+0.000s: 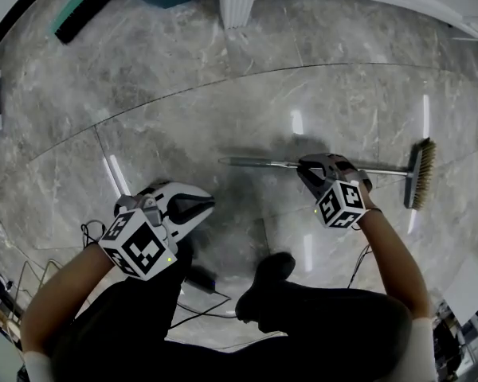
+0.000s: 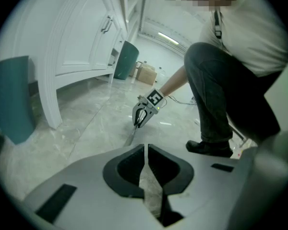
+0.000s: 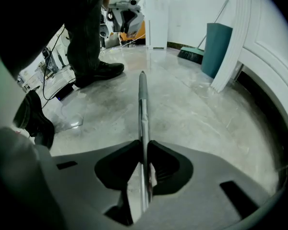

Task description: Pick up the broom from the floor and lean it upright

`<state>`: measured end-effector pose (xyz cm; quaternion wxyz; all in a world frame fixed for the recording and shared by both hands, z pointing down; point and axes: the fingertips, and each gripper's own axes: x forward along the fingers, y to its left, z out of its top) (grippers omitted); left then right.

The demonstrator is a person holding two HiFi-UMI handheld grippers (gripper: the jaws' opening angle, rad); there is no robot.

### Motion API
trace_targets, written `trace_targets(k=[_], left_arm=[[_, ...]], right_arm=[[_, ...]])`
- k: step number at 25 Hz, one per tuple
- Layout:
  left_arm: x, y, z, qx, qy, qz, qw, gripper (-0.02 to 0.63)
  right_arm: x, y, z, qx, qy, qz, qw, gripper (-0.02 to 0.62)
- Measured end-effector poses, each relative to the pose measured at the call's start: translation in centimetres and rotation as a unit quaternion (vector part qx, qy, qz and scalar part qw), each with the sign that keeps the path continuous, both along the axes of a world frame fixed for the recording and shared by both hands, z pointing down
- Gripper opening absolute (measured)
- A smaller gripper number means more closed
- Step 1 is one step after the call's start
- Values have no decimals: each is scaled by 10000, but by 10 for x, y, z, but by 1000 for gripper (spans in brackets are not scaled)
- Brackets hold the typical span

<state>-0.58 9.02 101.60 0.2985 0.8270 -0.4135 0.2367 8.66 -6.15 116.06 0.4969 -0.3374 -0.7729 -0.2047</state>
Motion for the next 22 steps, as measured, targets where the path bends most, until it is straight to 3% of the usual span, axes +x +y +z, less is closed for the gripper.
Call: trace_targets(k=[3,9,15,22], left_arm=[[5,-4,-6,179,-268,296,9990,21],[-3,-37,-23,412,90,67,9991,21],[-15,-57,-34,591,28,-5,9982,21],[-33,-94,-75,1097,-209,-48,9937,21]], right_arm=[[-7,-8,-25,11,-162,143,9998,78],[-34,-37,-71,37,-586,566,9967,78],[-52,-69,-115,114,-935,952,9910,77],[-58,-103,-175,0,-1213,1406,9826,77]])
